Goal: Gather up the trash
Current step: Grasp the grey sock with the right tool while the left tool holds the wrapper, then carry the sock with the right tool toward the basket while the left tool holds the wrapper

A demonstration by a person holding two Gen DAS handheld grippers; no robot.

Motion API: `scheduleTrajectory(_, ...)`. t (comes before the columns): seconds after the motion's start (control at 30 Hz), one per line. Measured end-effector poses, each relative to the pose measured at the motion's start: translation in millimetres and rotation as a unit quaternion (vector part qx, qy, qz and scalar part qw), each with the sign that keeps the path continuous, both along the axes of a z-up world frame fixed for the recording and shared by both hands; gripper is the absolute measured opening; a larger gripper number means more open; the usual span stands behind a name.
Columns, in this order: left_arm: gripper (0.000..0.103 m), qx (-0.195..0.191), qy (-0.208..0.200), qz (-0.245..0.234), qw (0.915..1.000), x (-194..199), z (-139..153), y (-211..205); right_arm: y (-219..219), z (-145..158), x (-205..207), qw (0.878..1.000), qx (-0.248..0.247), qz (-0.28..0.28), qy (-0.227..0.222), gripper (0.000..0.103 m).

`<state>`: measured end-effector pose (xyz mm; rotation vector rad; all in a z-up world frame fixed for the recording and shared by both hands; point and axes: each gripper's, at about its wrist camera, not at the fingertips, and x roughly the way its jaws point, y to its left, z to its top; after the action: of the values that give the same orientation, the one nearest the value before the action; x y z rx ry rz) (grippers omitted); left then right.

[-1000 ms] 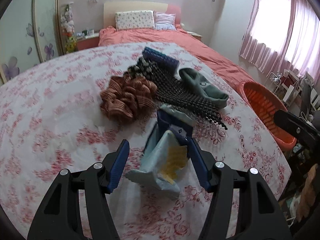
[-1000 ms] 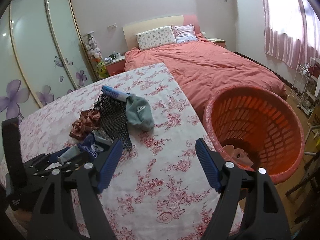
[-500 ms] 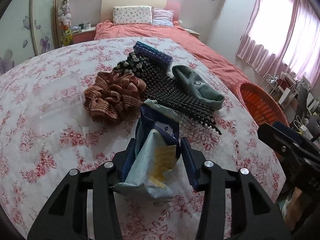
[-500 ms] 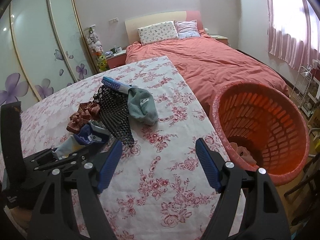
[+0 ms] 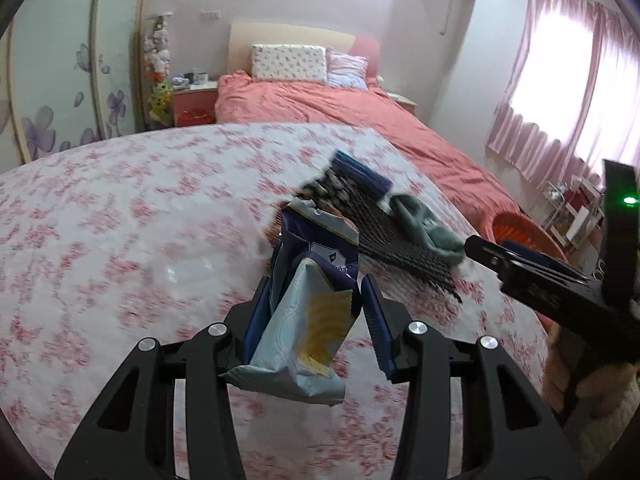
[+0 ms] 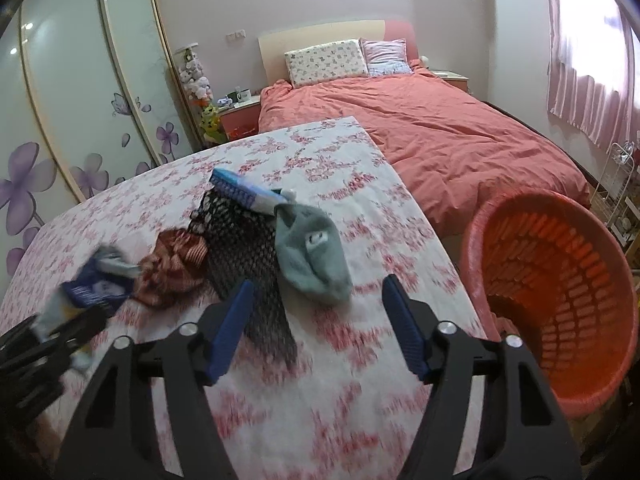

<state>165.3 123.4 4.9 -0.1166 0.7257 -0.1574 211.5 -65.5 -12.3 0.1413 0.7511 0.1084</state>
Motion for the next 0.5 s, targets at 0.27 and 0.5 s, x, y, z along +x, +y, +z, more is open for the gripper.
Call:
scheduleTrajectory(0.27, 0.045, -0.007, -0.006, 0.035, 0.9994, 10, 7, 25, 4, -23, 55, 0.999, -0.007, -0.021, 0.050, 0.043)
scheduleTrajectory(0.5, 0.045, -0.012, -0.004, 0.036, 0.9993, 17, 6, 28, 1, -34, 54, 0.998, -0.013, -0.014, 0.065, 0.008)
